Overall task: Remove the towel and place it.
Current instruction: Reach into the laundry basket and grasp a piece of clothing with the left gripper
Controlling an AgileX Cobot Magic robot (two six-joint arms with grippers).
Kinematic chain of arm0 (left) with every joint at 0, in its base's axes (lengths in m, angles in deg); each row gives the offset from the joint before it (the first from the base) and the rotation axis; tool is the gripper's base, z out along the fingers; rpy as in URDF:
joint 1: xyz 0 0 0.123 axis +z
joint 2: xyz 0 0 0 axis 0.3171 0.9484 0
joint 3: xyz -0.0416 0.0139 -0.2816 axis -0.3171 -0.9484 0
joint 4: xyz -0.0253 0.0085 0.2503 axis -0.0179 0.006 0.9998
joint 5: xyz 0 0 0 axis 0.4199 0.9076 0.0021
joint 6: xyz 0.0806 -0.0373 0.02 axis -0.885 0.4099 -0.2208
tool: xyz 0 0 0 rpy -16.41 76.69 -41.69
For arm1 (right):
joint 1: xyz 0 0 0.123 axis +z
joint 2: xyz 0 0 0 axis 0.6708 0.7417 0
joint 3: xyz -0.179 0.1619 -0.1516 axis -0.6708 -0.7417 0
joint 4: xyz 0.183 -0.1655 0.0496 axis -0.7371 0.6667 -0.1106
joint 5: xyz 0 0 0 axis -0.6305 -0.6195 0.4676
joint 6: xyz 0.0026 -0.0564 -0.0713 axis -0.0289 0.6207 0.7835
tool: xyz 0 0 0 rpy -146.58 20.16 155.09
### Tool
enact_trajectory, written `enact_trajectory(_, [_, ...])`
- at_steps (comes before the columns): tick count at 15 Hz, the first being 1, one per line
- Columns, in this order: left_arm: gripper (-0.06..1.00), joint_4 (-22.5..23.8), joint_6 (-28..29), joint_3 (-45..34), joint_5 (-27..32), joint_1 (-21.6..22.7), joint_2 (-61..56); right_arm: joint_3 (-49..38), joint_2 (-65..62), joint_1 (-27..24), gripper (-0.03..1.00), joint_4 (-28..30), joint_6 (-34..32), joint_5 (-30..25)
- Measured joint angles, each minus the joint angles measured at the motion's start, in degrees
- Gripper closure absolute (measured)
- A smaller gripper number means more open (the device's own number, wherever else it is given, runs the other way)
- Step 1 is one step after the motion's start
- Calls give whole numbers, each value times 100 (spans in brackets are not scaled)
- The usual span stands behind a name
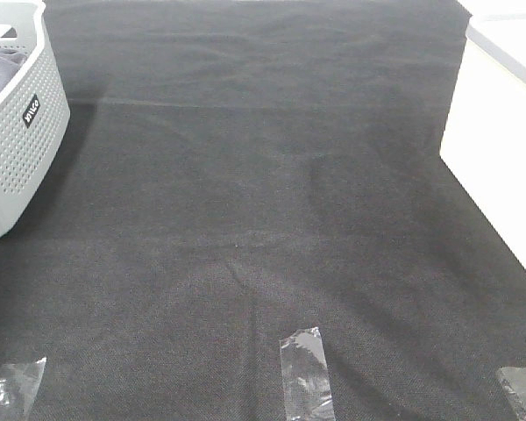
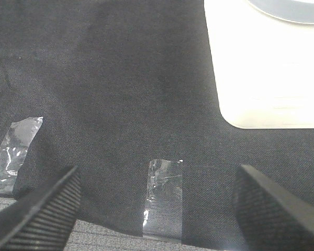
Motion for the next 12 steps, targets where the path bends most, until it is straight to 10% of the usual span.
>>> enact_trajectory(12, [-2, -361, -218, 23, -103, 0, 418, 0, 0, 0, 19, 0, 0, 0])
